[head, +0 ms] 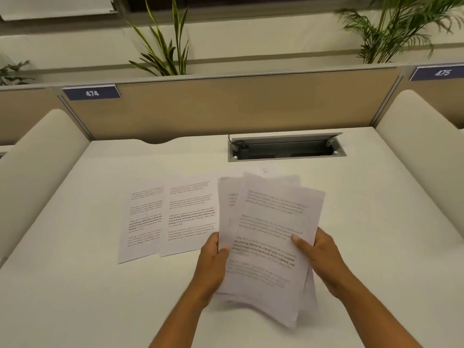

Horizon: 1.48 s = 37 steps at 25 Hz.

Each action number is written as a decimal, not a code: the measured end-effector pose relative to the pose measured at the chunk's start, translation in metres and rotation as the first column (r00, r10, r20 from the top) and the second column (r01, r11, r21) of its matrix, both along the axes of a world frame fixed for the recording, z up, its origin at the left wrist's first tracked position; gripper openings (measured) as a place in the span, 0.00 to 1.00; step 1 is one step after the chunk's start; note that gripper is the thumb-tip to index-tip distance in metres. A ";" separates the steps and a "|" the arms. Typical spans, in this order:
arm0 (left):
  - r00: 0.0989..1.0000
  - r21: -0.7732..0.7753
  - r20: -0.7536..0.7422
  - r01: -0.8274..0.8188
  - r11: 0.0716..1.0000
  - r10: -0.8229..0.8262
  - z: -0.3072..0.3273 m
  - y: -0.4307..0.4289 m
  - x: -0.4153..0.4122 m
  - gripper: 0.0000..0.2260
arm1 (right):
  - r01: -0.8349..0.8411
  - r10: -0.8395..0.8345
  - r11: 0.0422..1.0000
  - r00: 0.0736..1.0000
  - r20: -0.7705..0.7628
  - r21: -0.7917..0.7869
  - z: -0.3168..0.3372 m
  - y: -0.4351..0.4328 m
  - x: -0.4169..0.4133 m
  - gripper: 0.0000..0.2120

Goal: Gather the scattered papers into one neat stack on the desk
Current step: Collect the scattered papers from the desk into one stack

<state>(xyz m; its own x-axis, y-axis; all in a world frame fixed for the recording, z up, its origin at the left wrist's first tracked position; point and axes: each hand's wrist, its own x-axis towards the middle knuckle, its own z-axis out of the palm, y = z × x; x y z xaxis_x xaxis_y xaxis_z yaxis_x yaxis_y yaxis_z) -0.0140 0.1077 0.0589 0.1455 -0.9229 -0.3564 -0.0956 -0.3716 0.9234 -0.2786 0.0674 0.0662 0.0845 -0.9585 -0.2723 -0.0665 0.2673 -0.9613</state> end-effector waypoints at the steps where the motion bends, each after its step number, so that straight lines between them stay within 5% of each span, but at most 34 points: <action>1: 1.000 -0.058 -0.010 -0.016 0.998 0.016 0.008 -0.002 -0.004 0.10 | 0.080 -0.081 0.996 0.997 -0.005 -0.047 0.007 -0.001 0.003 0.08; 4: 0.999 -0.259 -0.037 -0.041 0.965 0.032 0.029 -0.005 -0.013 0.12 | 0.266 -0.259 0.938 0.964 0.061 -0.223 0.028 0.000 0.008 0.10; 7: 0.995 -0.419 -0.074 -0.094 0.903 0.069 0.038 -0.005 -0.025 0.17 | 0.283 -0.274 0.876 0.958 0.081 -0.391 0.043 0.003 0.011 0.19; 13: 0.974 -0.498 -0.157 -0.219 0.839 0.162 0.029 0.004 -0.042 0.17 | 0.246 -0.244 0.887 0.968 0.056 -0.391 0.033 0.015 0.008 0.30; 19: 0.980 -0.487 -0.097 -0.201 0.850 0.176 0.021 0.015 -0.053 0.17 | 0.168 -0.178 0.940 0.984 -0.005 -0.298 0.023 0.025 0.002 0.13; 25: 0.979 -0.719 -0.103 -0.194 0.668 0.174 0.048 0.006 -0.046 0.16 | 0.186 -0.202 0.882 0.979 0.010 -0.432 0.050 0.022 -0.008 0.10; 32: 0.989 -0.446 -0.016 -0.139 0.884 0.147 0.006 0.012 -0.046 0.20 | -0.020 -0.008 0.967 0.994 -0.107 -0.255 -0.001 0.016 -0.010 0.25; 37: 0.992 -0.386 -0.072 -0.123 0.914 0.103 -0.006 -0.006 -0.037 0.11 | -0.010 -0.029 0.978 0.983 -0.180 -0.211 -0.017 0.007 -0.004 0.15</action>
